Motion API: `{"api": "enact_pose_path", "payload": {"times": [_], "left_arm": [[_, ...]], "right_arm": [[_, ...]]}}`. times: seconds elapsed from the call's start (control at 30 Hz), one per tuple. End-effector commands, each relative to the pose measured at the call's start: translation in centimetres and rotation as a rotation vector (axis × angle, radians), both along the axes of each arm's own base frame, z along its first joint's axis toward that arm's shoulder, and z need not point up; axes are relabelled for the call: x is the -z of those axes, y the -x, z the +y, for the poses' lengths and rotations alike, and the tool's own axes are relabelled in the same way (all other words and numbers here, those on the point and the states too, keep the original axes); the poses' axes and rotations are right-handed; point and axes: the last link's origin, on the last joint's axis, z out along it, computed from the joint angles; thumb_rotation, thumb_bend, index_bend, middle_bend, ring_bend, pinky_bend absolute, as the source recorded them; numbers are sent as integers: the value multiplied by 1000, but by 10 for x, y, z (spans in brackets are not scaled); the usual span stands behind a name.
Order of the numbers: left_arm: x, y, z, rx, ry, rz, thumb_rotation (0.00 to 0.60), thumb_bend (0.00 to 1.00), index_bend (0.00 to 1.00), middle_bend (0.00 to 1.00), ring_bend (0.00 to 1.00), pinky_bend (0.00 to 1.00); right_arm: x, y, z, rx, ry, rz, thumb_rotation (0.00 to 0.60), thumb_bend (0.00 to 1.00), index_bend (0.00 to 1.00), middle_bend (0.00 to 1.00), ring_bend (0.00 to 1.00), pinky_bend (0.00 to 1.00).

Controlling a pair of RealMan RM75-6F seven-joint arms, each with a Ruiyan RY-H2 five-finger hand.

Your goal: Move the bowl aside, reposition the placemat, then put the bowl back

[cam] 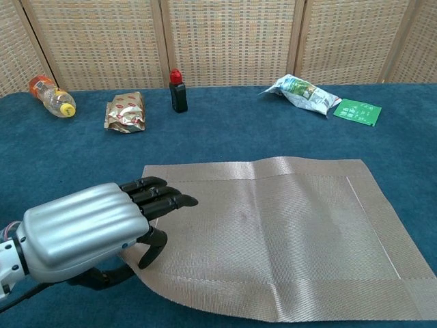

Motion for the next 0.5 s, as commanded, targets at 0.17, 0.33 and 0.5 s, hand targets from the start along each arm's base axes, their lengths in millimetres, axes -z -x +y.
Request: {"api": "enact_pose_path", "payload": {"times": [0.17,0.33,0.5], "left_arm": [[2,0,-10,-11,53,-11,600,555,639,0,0,0],[1,1,-12,-2,60,-9,600,553,624,0,0,0],[-4,6,-12,-9,57,-1,600,399,270,0,0,0]], "right_arm": [[1,-1,0,-3,-3,4,600,157,21,0,0,0],[2,-1,1,-2,-4,5,600,157,21,0,0,0],[2,-1,1,-2,-4,5,600,156,21,0,0,0]]}}
